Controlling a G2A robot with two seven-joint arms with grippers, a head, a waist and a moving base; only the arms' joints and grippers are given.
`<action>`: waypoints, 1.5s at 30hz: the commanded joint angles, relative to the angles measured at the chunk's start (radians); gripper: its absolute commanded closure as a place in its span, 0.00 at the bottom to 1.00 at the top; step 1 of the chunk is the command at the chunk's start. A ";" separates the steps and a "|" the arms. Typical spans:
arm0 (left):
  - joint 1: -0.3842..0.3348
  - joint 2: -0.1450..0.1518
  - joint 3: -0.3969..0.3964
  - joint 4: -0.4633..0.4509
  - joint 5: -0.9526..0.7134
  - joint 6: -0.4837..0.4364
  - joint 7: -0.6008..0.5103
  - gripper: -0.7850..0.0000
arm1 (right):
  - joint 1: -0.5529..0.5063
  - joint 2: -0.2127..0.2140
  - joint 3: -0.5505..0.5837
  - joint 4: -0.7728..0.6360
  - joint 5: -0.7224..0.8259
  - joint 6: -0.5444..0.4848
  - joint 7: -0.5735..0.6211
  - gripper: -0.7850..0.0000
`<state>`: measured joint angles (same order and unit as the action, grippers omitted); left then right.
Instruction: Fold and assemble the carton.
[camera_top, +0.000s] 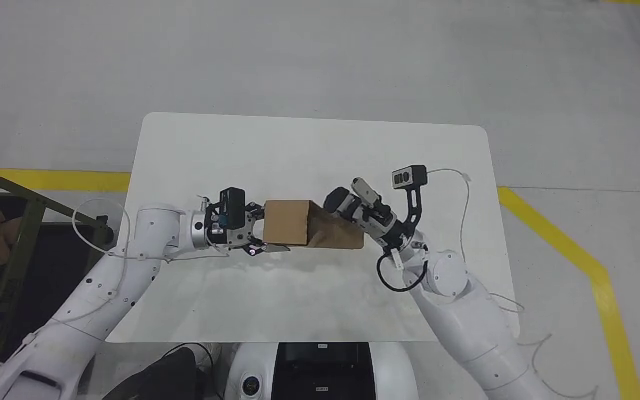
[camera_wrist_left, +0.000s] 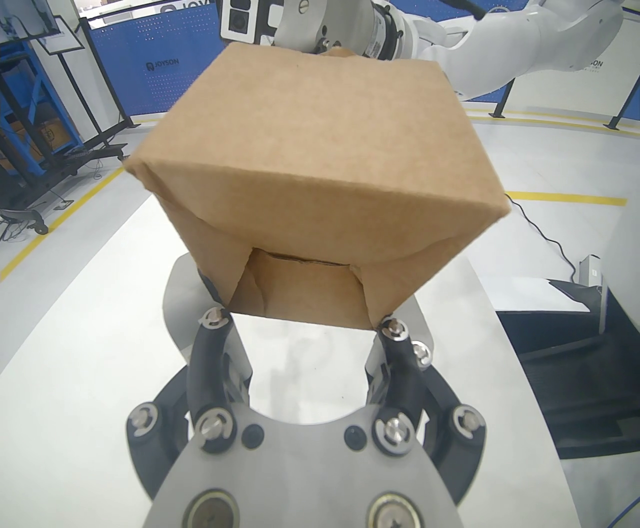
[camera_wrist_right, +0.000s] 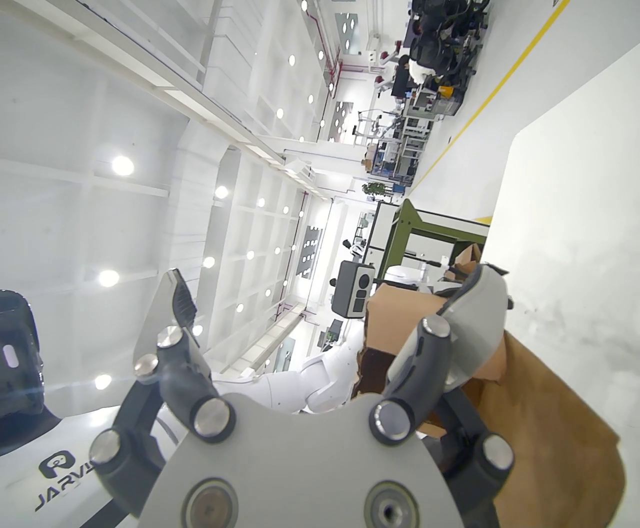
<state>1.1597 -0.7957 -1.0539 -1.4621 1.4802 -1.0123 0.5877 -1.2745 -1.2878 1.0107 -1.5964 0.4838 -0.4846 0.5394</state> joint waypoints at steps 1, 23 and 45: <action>-0.003 0.001 0.003 0.004 -0.002 0.000 0.000 0.36 | -0.003 -0.001 -0.007 -0.008 0.008 0.010 0.016 0.00; -0.030 0.002 0.010 0.039 -0.021 0.004 0.001 0.35 | -0.097 0.019 0.121 -0.140 -0.120 0.094 -0.050 0.00; -0.040 -0.014 -0.022 0.035 -0.091 0.018 0.002 0.38 | -0.271 0.036 0.175 -0.077 -0.109 0.188 -0.056 0.15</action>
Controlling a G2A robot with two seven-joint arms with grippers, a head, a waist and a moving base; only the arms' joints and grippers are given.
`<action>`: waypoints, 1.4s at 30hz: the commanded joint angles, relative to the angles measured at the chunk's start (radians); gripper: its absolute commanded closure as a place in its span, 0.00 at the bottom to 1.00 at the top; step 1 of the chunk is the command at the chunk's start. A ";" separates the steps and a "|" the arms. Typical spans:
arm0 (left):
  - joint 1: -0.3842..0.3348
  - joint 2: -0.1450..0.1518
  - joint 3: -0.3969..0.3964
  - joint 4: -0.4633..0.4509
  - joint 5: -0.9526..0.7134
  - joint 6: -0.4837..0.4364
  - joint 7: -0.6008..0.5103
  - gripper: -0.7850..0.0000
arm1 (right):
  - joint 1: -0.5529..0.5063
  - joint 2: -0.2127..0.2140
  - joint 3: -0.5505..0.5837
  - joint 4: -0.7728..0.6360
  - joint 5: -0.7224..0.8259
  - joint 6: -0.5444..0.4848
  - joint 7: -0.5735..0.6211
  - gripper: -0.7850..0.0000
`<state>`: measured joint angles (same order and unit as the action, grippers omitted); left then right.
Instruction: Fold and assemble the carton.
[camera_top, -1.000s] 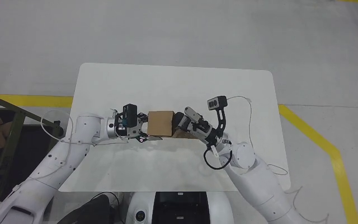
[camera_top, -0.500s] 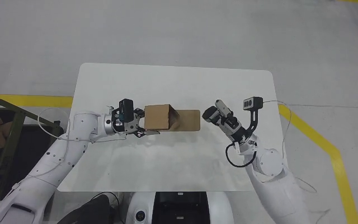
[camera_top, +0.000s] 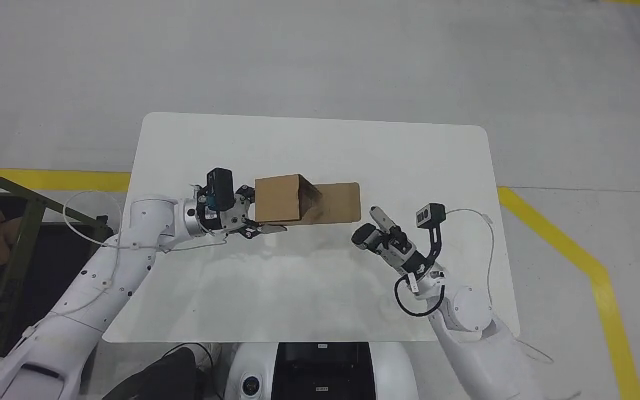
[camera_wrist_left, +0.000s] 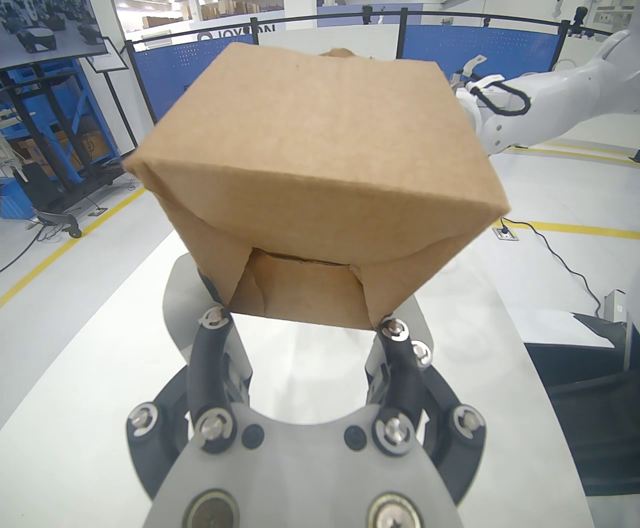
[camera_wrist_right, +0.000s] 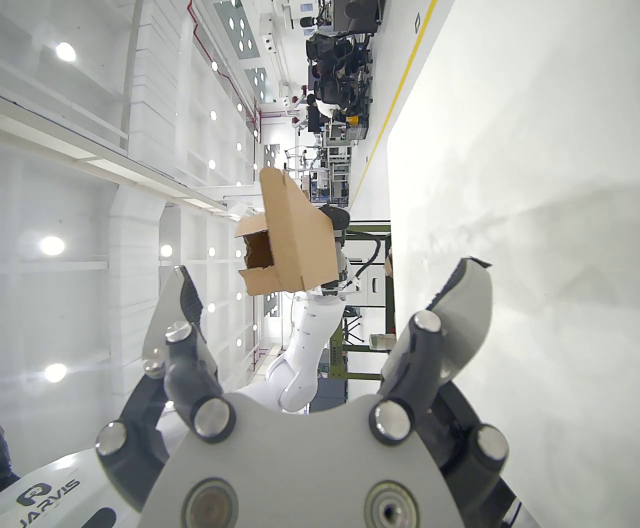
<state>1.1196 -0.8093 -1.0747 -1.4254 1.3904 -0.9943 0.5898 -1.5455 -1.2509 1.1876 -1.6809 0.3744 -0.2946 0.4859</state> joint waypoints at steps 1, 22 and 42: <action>0.001 -0.001 -0.002 -0.003 -0.003 -0.001 -0.002 0.38 | 0.001 -0.001 -0.003 0.018 0.006 -0.006 -0.008 0.20; 0.032 0.001 0.032 -0.055 0.044 -0.018 -0.036 0.51 | 0.099 -0.025 -0.085 0.073 0.035 -0.051 0.003 0.37; 0.005 0.003 0.060 -0.015 0.169 -0.005 0.010 0.51 | 0.127 -0.037 -0.117 0.038 0.003 0.026 -0.077 0.29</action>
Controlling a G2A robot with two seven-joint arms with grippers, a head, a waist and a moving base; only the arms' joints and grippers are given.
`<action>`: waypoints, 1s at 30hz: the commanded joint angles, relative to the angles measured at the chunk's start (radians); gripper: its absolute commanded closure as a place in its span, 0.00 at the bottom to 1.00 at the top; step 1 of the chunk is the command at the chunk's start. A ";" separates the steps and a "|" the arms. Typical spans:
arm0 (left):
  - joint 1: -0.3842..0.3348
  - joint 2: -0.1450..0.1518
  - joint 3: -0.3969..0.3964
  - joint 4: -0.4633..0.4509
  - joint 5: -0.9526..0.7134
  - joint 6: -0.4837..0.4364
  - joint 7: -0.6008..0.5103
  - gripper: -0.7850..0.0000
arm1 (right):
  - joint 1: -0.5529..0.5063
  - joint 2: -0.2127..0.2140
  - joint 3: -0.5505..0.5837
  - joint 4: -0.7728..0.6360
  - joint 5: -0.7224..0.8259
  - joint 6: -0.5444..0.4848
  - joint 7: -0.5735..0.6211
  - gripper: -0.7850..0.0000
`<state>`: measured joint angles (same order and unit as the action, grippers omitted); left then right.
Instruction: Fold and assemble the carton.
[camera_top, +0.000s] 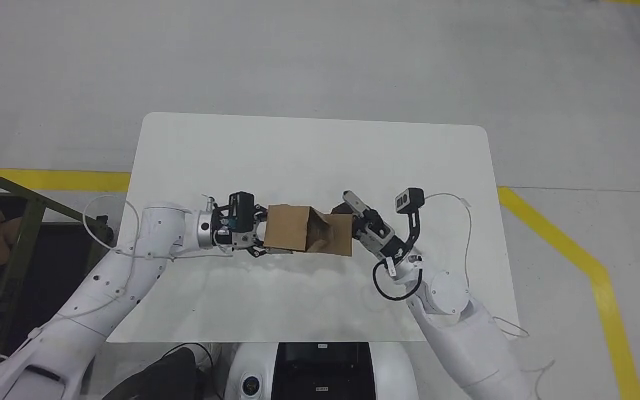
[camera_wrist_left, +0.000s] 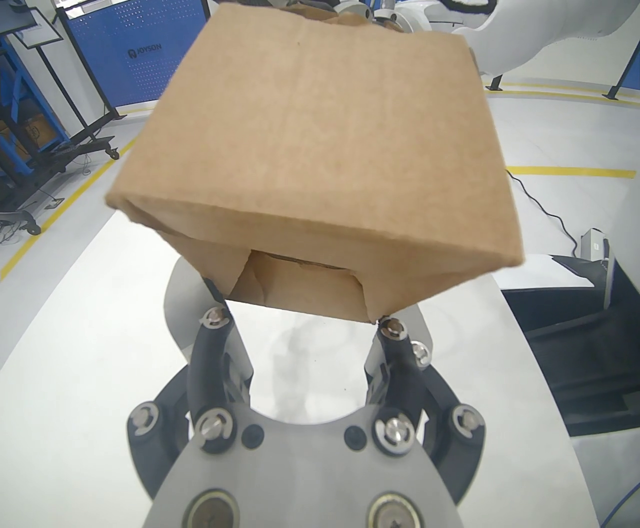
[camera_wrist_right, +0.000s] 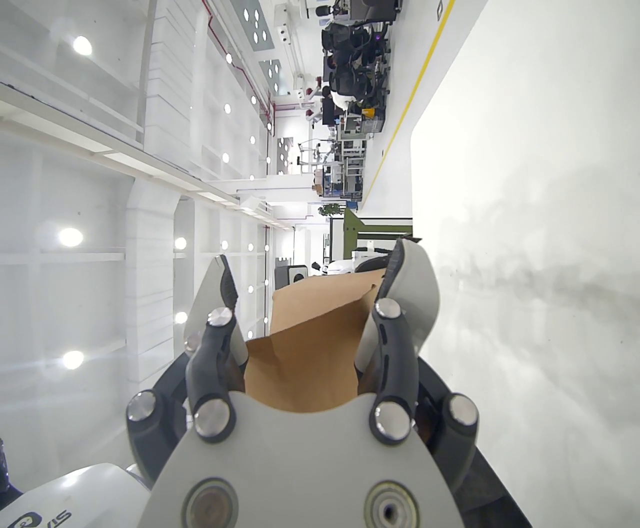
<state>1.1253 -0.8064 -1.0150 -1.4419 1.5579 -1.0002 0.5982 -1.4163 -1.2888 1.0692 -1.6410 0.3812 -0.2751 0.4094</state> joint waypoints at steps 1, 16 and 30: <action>-0.001 -0.001 0.001 0.004 0.004 -0.001 0.003 0.51 | -0.008 0.001 0.005 -0.004 -0.006 0.013 -0.005 0.29; -0.021 -0.004 -0.004 0.048 0.025 0.002 0.015 0.51 | -0.067 0.024 0.058 -0.107 -0.092 0.068 0.100 0.00; -0.024 -0.005 -0.010 0.046 -0.017 -0.012 0.010 0.28 | -0.062 0.037 0.072 -0.086 -0.179 0.104 0.154 1.00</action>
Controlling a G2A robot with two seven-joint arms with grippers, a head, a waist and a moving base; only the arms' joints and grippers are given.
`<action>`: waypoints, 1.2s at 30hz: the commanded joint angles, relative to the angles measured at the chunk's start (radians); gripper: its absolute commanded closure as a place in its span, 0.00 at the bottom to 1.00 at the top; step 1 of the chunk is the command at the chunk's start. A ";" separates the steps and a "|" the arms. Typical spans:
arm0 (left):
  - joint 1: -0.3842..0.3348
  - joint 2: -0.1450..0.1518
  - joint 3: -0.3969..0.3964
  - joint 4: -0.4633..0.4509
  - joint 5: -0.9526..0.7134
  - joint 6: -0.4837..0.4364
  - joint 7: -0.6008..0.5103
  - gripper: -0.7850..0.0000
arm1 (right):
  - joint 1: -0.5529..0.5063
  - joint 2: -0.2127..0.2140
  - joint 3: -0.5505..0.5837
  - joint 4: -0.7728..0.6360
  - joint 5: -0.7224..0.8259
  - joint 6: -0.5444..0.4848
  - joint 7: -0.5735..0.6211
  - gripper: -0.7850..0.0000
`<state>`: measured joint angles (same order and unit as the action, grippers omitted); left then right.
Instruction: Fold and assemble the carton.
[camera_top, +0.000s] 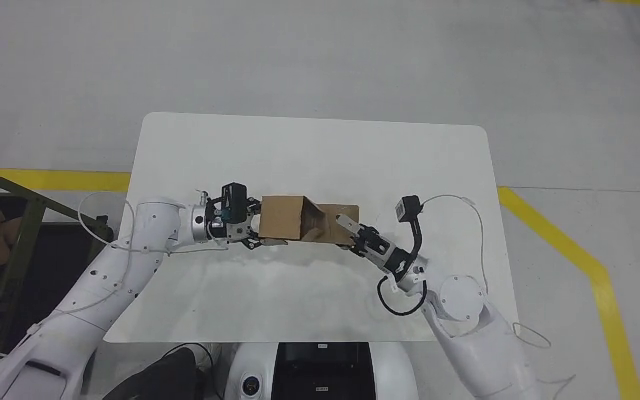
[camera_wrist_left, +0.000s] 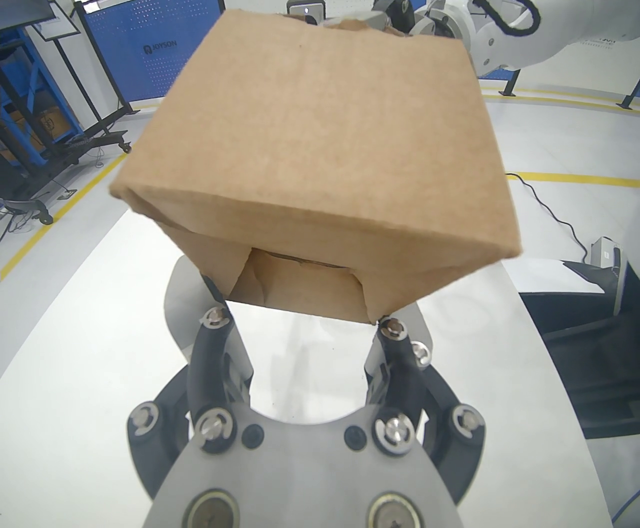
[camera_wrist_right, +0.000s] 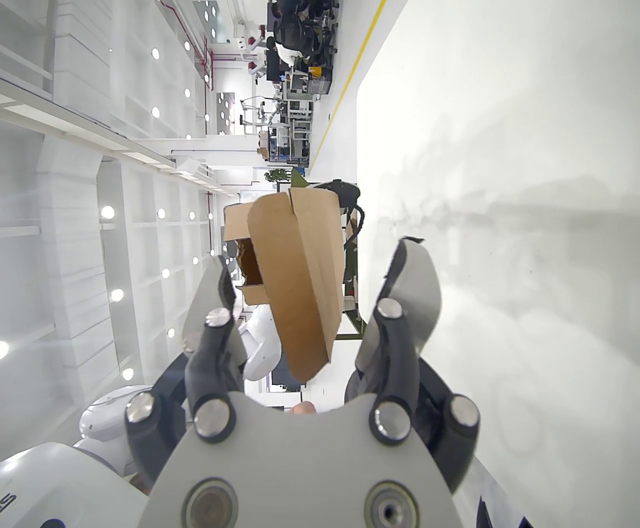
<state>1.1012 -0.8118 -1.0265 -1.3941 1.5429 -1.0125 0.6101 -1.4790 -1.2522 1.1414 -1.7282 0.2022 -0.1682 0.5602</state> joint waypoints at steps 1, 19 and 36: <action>0.002 0.001 0.004 -0.004 -0.009 0.000 -0.001 0.24 | 0.001 0.001 0.000 0.004 0.001 -0.007 0.007 1.00; -0.012 0.057 0.081 -0.059 -0.366 0.000 -0.065 0.00 | 0.027 -0.003 -0.007 0.102 0.135 -0.117 0.059 1.00; -0.057 0.120 0.149 -0.104 -0.560 0.000 -0.159 0.51 | 0.027 0.001 -0.006 0.115 0.167 -0.125 0.090 1.00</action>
<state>1.0453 -0.6939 -0.8803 -1.4974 0.9863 -1.0123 0.4508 -1.4520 -1.2515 1.1340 -1.6140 0.3689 -0.2928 0.6502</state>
